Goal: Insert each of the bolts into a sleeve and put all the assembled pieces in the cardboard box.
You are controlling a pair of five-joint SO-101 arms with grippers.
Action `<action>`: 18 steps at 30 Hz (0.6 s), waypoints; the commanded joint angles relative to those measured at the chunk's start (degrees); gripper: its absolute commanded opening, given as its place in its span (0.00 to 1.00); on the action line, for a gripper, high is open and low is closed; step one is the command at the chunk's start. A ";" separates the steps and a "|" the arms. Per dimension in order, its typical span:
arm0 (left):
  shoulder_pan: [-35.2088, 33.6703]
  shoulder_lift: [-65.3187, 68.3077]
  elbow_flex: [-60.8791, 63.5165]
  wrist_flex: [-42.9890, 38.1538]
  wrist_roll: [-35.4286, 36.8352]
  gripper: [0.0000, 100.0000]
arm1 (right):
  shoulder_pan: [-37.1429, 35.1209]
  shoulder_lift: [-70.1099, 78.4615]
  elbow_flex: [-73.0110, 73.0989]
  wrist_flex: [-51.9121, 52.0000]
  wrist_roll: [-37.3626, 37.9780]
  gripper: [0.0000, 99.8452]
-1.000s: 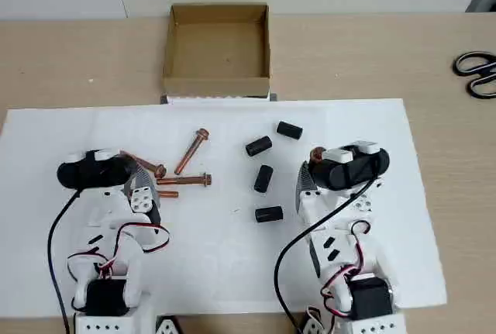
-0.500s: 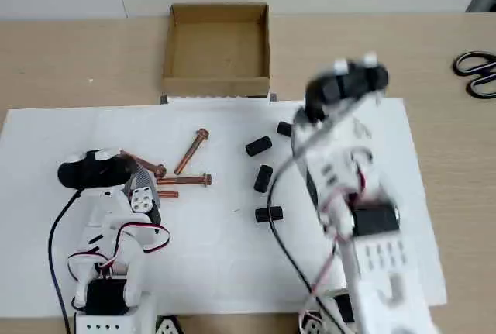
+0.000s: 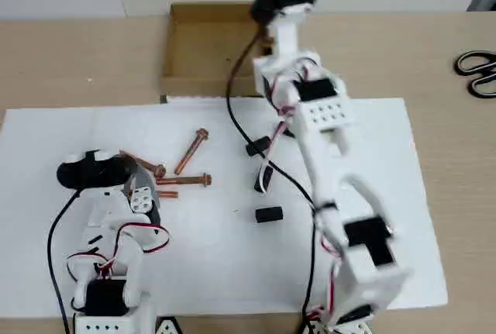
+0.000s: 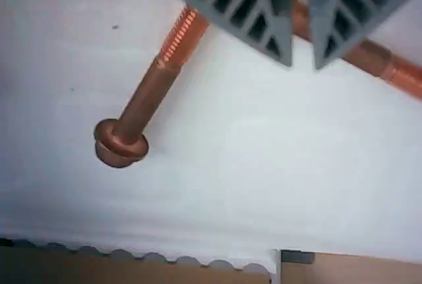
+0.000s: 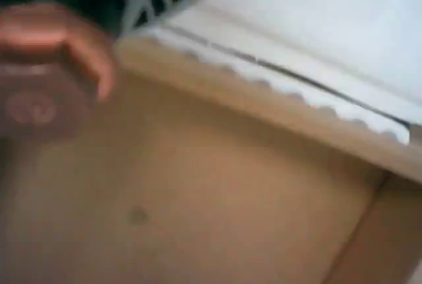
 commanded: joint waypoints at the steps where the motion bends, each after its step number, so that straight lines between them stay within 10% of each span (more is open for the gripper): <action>1: 0.09 -0.35 0.48 -1.23 -0.35 0.01 | -0.57 8.48 -16.88 -2.51 3.52 0.00; 18: 0.09 -0.44 1.45 -1.32 -0.44 0.01 | -0.48 46.02 -57.93 -2.15 4.13 0.00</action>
